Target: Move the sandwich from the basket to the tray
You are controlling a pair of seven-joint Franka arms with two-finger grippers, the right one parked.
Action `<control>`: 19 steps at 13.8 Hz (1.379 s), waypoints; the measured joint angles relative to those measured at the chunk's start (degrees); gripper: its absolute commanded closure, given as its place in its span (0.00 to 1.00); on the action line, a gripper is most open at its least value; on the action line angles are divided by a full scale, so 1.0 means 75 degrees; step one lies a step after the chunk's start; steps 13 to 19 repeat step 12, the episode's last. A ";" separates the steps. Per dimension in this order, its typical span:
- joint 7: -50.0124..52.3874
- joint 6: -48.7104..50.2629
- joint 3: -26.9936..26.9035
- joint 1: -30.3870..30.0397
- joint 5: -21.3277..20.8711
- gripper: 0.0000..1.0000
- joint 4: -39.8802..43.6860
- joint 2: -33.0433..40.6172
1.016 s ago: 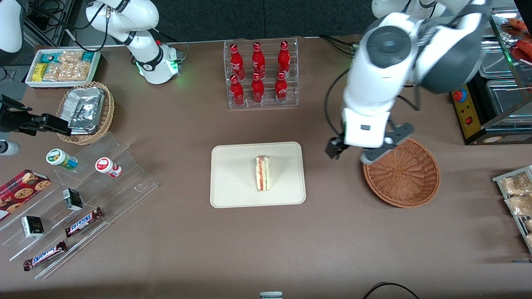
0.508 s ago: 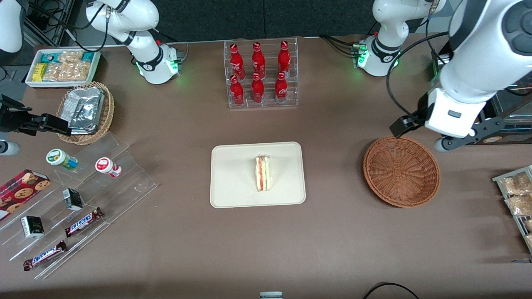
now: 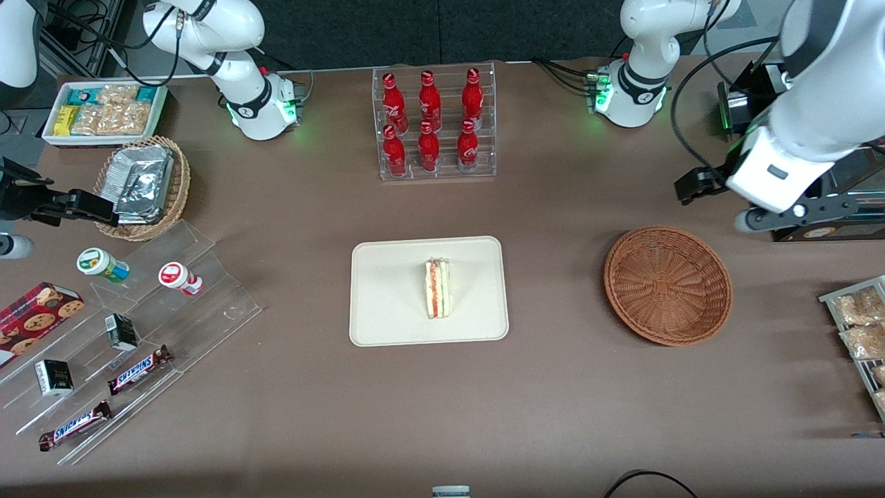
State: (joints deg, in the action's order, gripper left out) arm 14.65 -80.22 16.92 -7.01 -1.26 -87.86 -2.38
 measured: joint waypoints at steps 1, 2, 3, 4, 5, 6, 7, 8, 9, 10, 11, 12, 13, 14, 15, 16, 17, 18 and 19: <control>-0.0613 0.0000 -0.0739 0.0397 0.0193 0.00 -0.0235 0.0236; -0.1224 -0.0017 -0.1384 0.0727 0.0288 0.00 -0.0537 0.0522; -0.1671 -0.0089 -0.1938 0.1025 0.0338 0.00 -0.0889 0.0859; -0.1919 -0.0203 -0.2339 0.1241 0.0351 0.00 -0.1262 0.1234; -0.2031 -0.0257 -0.2522 0.1335 0.0351 0.00 -0.1553 0.1557; -0.2056 -0.0268 -0.2571 0.1366 0.0351 0.00 -0.1738 0.1806; -0.2055 -0.0268 -0.2572 0.1384 0.0351 0.00 -0.1824 0.1975; -0.2055 -0.0279 -0.2572 0.1400 0.0351 0.00 -0.1833 0.2059; -0.2055 -0.0319 -0.2572 0.1409 0.0351 0.00 -0.1811 0.2077; -0.2055 -0.0374 -0.2572 0.1415 0.0343 0.00 -0.1746 0.2045; -0.2054 -0.0379 -0.2571 0.1418 0.0277 0.00 -0.1627 0.1989; -0.2049 -0.0305 -0.2574 0.1419 0.0138 0.00 -0.1476 0.1937; -0.2049 -0.0305 -0.2574 0.1419 0.0138 0.00 -0.1476 0.1937; -0.2049 -0.0305 -0.2574 0.1419 0.0138 0.00 -0.1476 0.1937; -0.2049 -0.0305 -0.2574 0.1419 0.0138 0.00 -0.1476 0.1937; -0.2049 -0.0305 -0.2574 0.1419 0.0138 0.00 -0.1476 0.1937; -0.2049 -0.0305 -0.2574 0.1419 0.0138 0.00 -0.1476 0.1937; -0.2049 -0.0305 -0.2574 0.1419 0.0138 0.00 -0.1476 0.1937; -0.2049 -0.0305 -0.2574 0.1419 0.0138 0.00 -0.1476 0.1937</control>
